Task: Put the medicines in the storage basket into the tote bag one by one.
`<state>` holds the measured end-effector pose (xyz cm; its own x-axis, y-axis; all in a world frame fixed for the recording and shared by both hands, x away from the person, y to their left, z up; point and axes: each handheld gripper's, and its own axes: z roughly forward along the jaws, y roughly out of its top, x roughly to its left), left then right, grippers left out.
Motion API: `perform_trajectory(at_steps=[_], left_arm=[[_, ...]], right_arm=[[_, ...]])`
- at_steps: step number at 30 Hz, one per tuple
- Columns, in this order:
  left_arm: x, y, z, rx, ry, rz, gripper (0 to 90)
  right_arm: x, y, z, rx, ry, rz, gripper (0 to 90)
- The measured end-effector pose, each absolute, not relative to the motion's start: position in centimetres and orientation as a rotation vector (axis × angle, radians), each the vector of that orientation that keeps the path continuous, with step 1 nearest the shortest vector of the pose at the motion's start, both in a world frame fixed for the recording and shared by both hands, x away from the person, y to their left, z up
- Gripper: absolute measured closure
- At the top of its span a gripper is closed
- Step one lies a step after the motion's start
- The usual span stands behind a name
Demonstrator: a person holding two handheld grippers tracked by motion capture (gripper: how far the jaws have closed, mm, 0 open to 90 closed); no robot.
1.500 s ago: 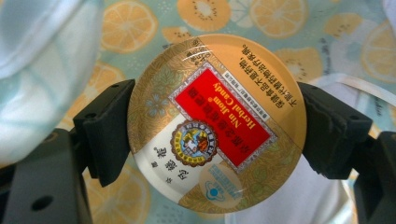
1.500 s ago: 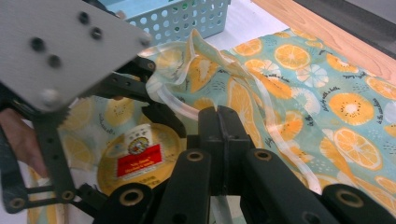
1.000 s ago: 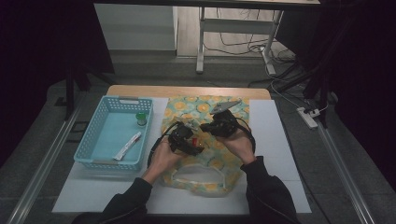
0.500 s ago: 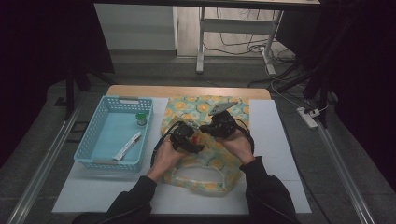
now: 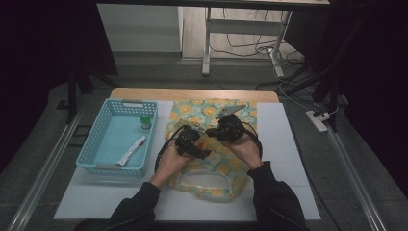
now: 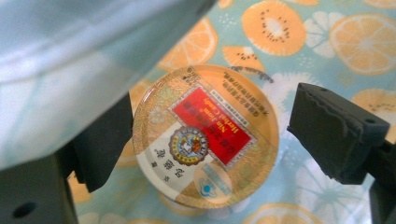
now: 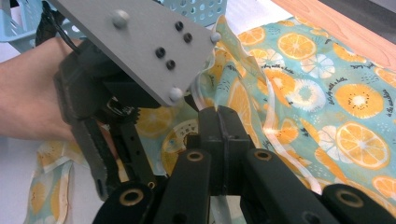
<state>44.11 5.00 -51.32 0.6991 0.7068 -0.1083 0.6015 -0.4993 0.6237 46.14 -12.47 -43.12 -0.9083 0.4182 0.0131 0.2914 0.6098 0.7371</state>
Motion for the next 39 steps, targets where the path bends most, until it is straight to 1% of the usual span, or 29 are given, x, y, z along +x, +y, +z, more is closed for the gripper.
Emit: perform_trajectory(at_steps=[5, 11, 17, 25, 39], left_arm=[[43.5, 5.5, -50.8, 2.254, 0.988, 0.194, 11.6], [42.8, 6.2, -50.1, 2.228, 0.965, 0.111, 5.3], [41.9, 7.0, -49.4, 2.193, 0.941, 0.085, 0.7], [40.9, 8.1, -48.2, 2.175, 0.910, 0.023, 0.2], [40.3, 10.7, -46.8, 2.145, 0.899, 0.018, 1.0]], right_arm=[[46.2, -12.6, -43.1, 0.593, 2.669, 1.186, 90.0], [46.2, -12.5, -43.1, 0.592, 2.671, 1.184, 90.0], [46.2, -12.5, -43.1, 0.590, 2.670, 1.182, 90.0], [46.2, -12.5, -43.1, 0.593, 2.675, 1.180, 90.0], [46.2, -12.5, -43.2, 0.594, 2.678, 1.176, 90.0]])
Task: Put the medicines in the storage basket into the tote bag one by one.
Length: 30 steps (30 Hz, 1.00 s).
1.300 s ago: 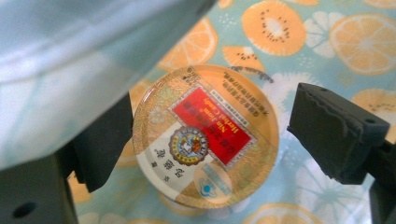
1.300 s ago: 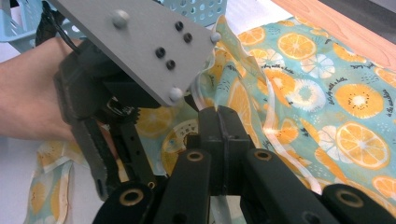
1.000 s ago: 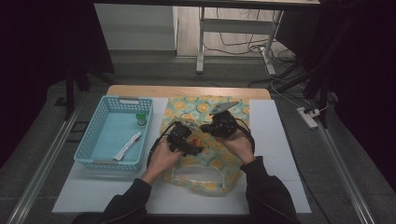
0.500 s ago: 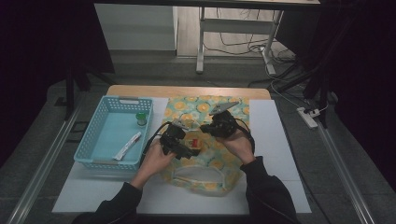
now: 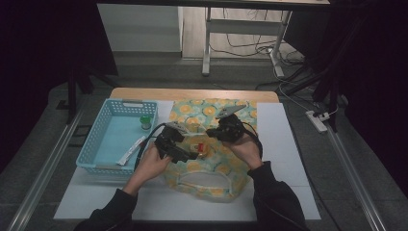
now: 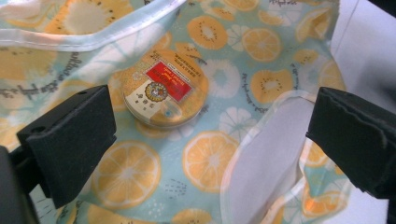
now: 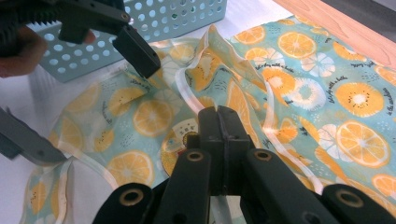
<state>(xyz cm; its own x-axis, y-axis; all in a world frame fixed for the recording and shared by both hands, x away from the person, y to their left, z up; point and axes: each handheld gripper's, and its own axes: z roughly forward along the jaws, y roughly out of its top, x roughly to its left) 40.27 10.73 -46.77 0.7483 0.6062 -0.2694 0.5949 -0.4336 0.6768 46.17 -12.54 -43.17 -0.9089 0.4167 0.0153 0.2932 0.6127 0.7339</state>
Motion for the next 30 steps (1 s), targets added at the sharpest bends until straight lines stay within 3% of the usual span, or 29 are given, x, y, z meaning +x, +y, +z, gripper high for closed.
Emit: perform_trajectory(at_steps=[30], left_arm=[[39.3, 19.7, -44.9, 2.085, 1.048, 0.145, 0.0]], right_arm=[[46.1, -12.5, -43.1, 0.595, 2.674, 1.175, 90.0]])
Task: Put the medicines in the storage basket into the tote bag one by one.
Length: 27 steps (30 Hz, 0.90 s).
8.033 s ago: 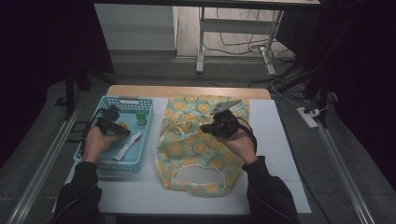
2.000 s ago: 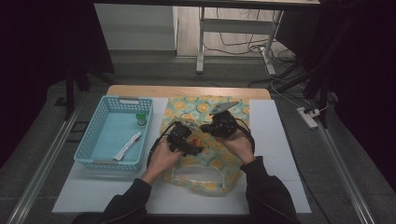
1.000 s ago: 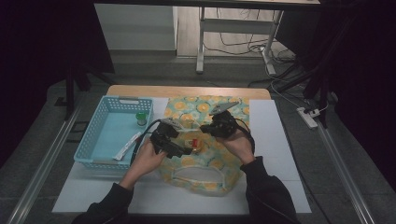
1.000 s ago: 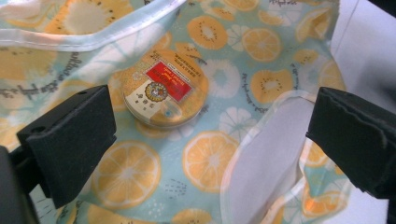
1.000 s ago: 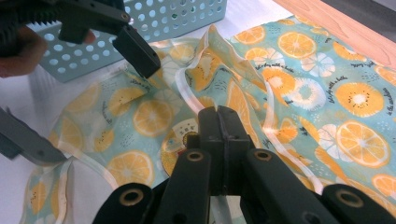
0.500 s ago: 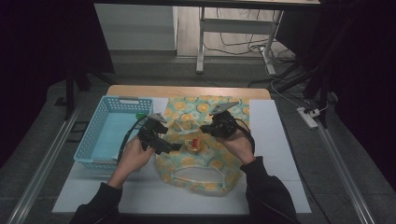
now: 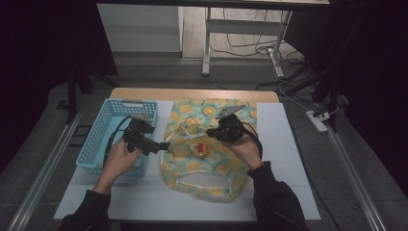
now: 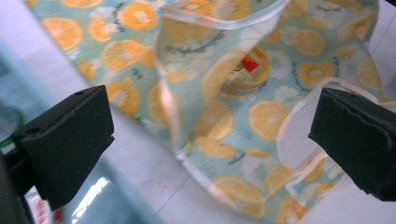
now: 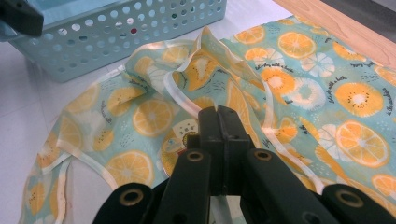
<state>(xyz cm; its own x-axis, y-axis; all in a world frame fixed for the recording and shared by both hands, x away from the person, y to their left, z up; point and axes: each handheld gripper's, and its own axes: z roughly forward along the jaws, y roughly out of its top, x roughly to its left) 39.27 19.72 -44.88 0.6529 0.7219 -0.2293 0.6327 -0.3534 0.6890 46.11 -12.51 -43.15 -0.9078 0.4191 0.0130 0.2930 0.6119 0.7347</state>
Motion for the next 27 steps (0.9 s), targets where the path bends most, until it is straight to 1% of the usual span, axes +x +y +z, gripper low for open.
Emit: perform_trajectory(at_steps=[6, 10, 13, 20, 25, 27], left_arm=[[39.2, 21.6, -45.2, 2.092, 1.103, 0.188, 0.0], [39.2, 22.9, -45.7, 2.096, 1.156, 0.255, 0.0], [39.3, 23.9, -46.1, 2.081, 1.199, 0.274, 0.0], [39.8, 25.9, -47.3, 2.082, 1.307, 0.269, 0.0], [40.4, 26.8, -47.9, 2.086, 1.327, 0.248, 0.8], [40.6, 26.9, -48.3, 2.111, 1.333, 0.245, 0.3]], right_arm=[[46.1, -12.5, -43.2, 0.594, 2.675, 1.172, 90.0], [46.1, -12.4, -43.2, 0.590, 2.678, 1.170, 90.0], [46.1, -12.4, -43.2, 0.589, 2.679, 1.168, 90.0], [46.1, -12.4, -43.3, 0.586, 2.680, 1.168, 90.0], [46.1, -12.3, -43.3, 0.584, 2.683, 1.164, 90.0], [46.1, -12.3, -43.3, 0.586, 2.682, 1.166, 90.0]])
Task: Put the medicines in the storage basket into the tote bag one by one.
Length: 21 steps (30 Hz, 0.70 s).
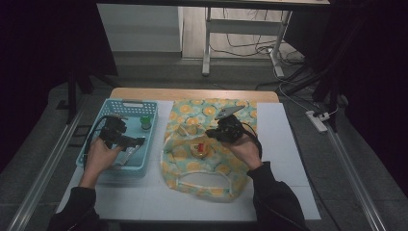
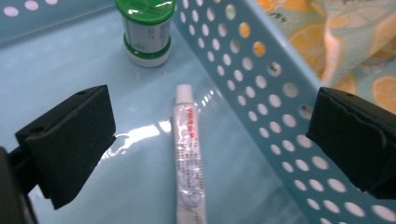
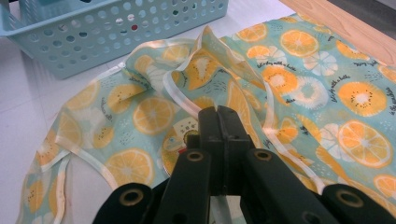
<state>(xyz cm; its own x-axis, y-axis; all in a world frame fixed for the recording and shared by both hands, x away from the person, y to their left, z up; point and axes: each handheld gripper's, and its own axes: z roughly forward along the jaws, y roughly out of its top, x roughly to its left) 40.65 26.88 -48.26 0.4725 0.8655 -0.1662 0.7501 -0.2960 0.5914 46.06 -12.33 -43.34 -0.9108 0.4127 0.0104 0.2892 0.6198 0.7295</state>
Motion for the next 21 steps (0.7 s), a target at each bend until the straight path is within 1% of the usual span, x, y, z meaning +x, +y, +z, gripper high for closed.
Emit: perform_trajectory(at_steps=[7, 13, 18, 19, 21], left_arm=[[41.6, 26.4, -49.8, 2.233, 1.353, 0.208, 0.0], [42.1, 26.4, -50.6, 2.288, 1.373, 0.156, 1.0], [42.3, 26.1, -51.2, 2.355, 1.405, 0.148, 6.2], [42.3, 25.9, -51.3, 2.366, 1.409, 0.152, 8.3], [42.3, 25.8, -51.4, 2.388, 1.405, 0.150, 16.4]], right_arm=[[46.1, -12.4, -43.3, 0.585, 2.682, 1.166, 90.0], [46.0, -12.4, -43.3, 0.583, 2.679, 1.168, 90.0], [46.0, -12.4, -43.2, 0.579, 2.682, 1.164, 90.0], [46.0, -12.4, -43.2, 0.579, 2.682, 1.164, 90.0], [45.9, -12.4, -43.2, 0.579, 2.683, 1.164, 90.0]])
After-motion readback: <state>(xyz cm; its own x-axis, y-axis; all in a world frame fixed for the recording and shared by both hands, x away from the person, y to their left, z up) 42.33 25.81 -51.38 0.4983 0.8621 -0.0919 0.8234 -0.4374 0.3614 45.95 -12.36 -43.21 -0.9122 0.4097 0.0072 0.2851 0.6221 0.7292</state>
